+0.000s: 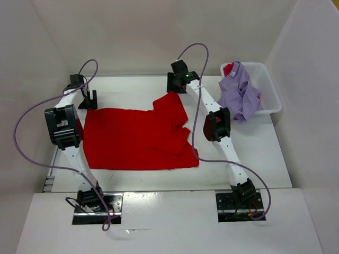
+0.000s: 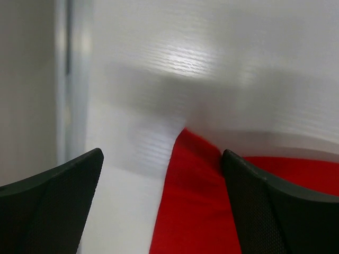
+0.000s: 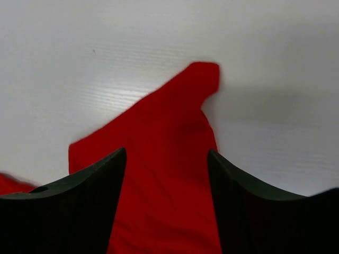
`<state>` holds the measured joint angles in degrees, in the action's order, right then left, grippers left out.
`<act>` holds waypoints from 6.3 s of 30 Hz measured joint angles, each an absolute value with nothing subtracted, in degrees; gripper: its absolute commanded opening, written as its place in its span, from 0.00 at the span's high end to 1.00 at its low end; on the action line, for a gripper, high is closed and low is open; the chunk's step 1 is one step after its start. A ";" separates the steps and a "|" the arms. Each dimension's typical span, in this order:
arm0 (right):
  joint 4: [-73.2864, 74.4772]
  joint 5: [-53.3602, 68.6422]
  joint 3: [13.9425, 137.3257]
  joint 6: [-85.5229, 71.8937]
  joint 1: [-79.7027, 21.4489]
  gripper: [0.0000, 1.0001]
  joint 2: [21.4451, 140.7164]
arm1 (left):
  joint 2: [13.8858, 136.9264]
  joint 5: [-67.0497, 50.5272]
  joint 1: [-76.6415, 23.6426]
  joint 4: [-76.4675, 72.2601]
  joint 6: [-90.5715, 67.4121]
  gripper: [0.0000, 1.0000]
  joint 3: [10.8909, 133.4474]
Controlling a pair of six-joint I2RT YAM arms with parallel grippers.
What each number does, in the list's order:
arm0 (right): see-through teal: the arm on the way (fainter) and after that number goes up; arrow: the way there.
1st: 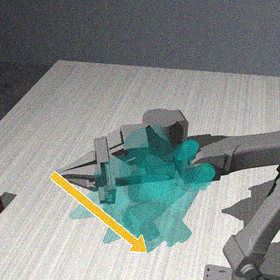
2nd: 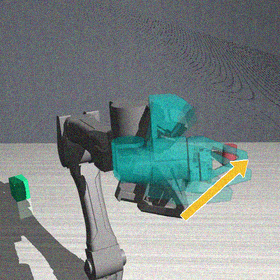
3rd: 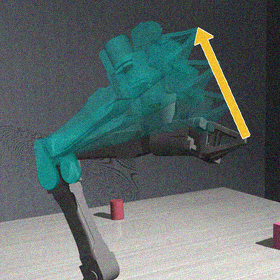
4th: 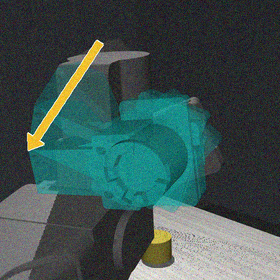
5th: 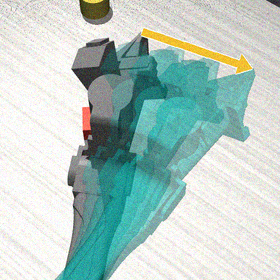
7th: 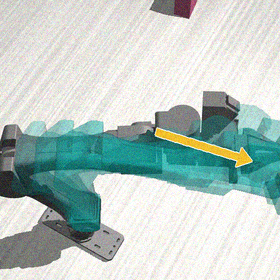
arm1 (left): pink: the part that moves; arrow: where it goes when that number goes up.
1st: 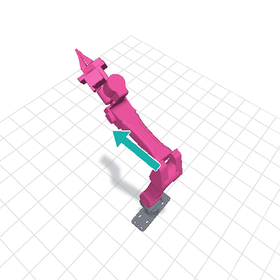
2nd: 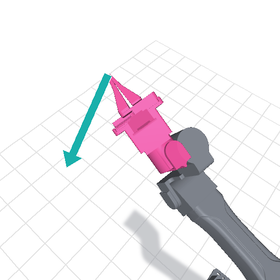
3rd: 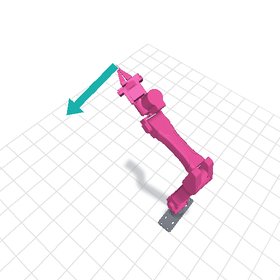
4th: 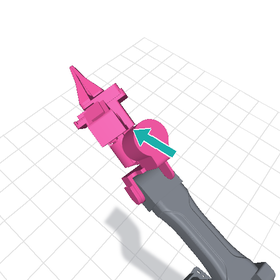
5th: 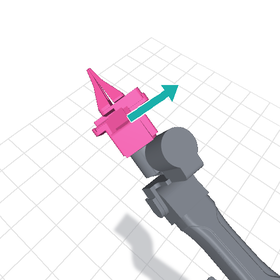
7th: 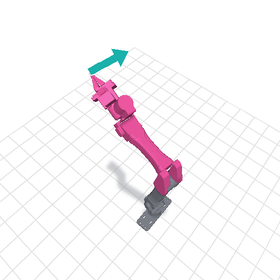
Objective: Fold and stack the t-shirts
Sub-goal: Fold the flattened tshirt in 1/3 of the way, then grap the side of the flattened tshirt furthest away from the robot with both arms
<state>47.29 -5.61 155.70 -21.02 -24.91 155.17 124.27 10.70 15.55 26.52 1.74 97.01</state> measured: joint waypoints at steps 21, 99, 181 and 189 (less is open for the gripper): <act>38.54 -5.80 68.49 -30.65 -23.83 0.38 93.93 | 100.07 3.07 -32.03 34.92 29.82 0.02 84.05; 33.80 -2.37 47.22 -43.99 -12.34 0.40 67.83 | 109.78 5.54 -56.77 23.81 22.50 0.42 74.00; 30.00 3.77 46.33 -42.11 -18.98 0.35 80.42 | 105.23 2.63 -42.87 24.43 14.72 0.87 74.63; 28.99 3.70 47.46 -42.06 -23.64 0.35 86.08 | 103.07 1.08 -36.58 24.40 11.51 0.87 74.63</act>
